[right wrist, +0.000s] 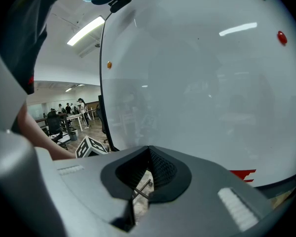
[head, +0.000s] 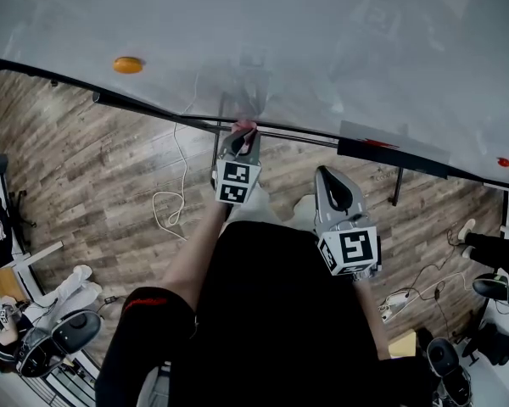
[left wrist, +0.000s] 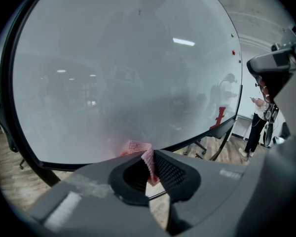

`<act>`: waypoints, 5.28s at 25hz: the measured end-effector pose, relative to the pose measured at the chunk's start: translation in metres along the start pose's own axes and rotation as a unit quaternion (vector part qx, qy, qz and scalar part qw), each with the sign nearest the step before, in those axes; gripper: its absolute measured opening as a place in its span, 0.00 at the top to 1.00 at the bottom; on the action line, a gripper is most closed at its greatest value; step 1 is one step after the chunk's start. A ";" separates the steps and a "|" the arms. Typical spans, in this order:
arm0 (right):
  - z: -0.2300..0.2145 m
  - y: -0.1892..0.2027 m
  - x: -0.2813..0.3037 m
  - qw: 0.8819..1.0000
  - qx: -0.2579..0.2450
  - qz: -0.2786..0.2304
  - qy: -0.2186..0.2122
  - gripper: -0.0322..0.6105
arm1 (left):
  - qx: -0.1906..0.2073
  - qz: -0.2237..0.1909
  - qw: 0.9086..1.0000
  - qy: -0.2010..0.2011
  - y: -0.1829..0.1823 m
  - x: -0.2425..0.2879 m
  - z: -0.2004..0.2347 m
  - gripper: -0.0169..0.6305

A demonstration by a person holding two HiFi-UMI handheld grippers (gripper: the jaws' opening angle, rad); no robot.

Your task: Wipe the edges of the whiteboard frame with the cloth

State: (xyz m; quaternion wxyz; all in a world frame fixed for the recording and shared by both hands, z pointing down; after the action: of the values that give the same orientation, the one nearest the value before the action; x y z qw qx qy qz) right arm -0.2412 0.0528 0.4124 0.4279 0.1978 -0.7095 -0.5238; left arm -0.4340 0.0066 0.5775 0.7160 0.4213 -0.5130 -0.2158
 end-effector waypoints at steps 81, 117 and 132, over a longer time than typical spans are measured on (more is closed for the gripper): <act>-0.160 0.016 -0.086 0.999 0.021 -0.004 0.038 0.95 | 0.057 0.021 0.997 0.054 -0.050 0.084 -0.171 0.95; -0.220 0.041 -0.130 1.000 0.003 0.011 -0.001 0.95 | 0.052 0.013 0.998 0.025 -0.061 0.114 -0.240 0.95; -0.239 0.048 -0.138 1.000 0.006 0.014 -0.008 0.95 | 0.044 0.010 0.999 0.006 -0.064 0.120 -0.251 0.95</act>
State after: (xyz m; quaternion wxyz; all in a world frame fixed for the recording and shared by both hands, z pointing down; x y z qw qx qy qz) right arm 0.0386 0.0342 0.4209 0.4282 0.1867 -0.7188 -0.5148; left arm -0.1510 -0.0217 0.5610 0.7017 0.4491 -0.5219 -0.1833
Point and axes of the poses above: the fingertips, and each gripper's own axes: x forward along the fingers, z to its left, y out of its underside, the point moved 6 cm from there along -x, backward along the fingers, and after that the axes turned 4 degrees about y, right-handed, at the moved point
